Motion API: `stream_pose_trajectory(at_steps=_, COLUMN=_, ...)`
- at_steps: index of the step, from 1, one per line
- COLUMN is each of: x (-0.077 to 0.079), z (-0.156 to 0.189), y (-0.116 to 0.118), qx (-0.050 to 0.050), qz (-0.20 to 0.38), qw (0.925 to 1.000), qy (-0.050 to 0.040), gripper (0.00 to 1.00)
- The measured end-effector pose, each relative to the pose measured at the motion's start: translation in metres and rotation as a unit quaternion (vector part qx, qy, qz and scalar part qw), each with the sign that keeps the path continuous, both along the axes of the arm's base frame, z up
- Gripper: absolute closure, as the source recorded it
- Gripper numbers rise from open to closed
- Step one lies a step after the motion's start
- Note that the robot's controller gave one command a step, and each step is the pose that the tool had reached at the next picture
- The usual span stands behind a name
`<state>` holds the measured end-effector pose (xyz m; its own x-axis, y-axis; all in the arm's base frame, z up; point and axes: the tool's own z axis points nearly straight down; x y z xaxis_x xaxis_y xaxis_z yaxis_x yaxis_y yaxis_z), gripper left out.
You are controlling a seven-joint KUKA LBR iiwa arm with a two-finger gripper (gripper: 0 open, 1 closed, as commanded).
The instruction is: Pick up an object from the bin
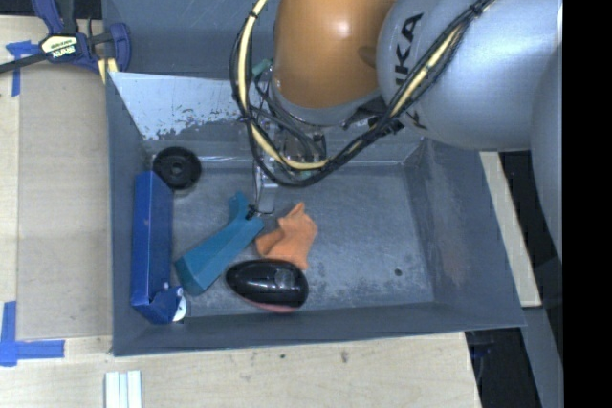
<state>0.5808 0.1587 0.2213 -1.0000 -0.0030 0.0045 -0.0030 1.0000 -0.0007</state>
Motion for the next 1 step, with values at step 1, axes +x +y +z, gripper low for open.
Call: stream_pose_trajectory(at_steps=1, x=0.001, z=0.005, y=-0.0008, qx=0.001, qz=-0.001, qw=1.0, qy=-0.0036, gripper=0.0)
